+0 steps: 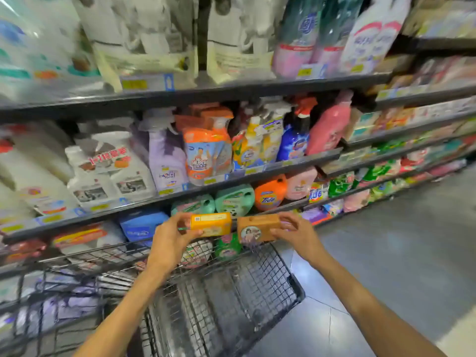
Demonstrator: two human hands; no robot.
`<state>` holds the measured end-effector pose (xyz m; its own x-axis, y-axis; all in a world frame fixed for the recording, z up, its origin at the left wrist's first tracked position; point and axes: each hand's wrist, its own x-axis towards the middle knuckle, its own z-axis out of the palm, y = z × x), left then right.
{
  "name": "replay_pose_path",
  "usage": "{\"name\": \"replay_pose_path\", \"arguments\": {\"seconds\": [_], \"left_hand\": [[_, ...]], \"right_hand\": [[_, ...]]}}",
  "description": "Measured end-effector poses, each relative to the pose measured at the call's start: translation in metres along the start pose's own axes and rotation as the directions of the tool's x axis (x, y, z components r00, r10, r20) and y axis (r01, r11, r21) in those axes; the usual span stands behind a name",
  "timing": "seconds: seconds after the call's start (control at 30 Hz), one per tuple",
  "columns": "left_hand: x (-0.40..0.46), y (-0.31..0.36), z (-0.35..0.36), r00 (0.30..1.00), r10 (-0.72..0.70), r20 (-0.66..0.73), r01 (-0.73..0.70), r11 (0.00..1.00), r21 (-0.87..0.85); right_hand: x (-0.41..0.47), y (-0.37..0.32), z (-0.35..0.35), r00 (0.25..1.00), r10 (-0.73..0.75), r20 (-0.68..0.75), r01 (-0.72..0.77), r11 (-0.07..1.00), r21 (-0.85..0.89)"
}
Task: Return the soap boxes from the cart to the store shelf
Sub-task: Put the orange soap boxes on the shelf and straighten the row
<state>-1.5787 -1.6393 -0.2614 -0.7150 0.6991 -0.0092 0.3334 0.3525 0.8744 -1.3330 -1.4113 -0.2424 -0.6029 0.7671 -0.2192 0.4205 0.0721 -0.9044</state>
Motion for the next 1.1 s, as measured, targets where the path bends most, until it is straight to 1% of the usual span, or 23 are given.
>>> {"name": "replay_pose_path", "arguments": {"seconds": [0.1,0.17,0.3,0.5,0.67,0.77,0.93,1.1], "left_hand": [[0.013,0.071,0.009,0.99,0.133,0.044,-0.134,0.991,0.001],[0.019,0.114,0.02,0.978,0.187,0.089,-0.184,0.982,-0.036],[0.021,0.183,0.047,0.948,0.265,0.174,-0.251,0.963,-0.096],[0.018,0.264,0.107,0.9,0.38,0.214,-0.359,0.924,-0.13],[0.015,0.337,0.178,0.859,0.442,0.259,-0.408,0.896,-0.177],[0.011,0.38,0.229,0.833,0.502,0.231,-0.469,0.864,-0.186],[0.009,0.44,0.311,0.822,0.526,0.219,-0.484,0.847,-0.22],[0.013,0.488,0.379,0.796,0.566,0.213,-0.525,0.822,-0.22]], "right_hand": [[-0.026,-0.034,-0.052,0.993,-0.049,-0.107,0.053,0.998,0.034],[-0.042,-0.049,-0.086,0.981,-0.066,-0.181,0.08,0.994,0.069],[-0.073,-0.067,-0.152,0.954,-0.078,-0.29,0.105,0.991,0.077],[-0.11,-0.078,-0.25,0.876,-0.094,-0.473,0.174,0.976,0.128],[-0.131,-0.071,-0.34,0.823,-0.123,-0.555,0.213,0.972,0.101],[-0.139,-0.059,-0.4,0.802,-0.138,-0.581,0.212,0.976,0.06],[-0.14,-0.043,-0.496,0.783,-0.167,-0.599,0.225,0.974,0.023],[-0.13,-0.022,-0.572,0.758,-0.181,-0.626,0.229,0.974,-0.005]]}}
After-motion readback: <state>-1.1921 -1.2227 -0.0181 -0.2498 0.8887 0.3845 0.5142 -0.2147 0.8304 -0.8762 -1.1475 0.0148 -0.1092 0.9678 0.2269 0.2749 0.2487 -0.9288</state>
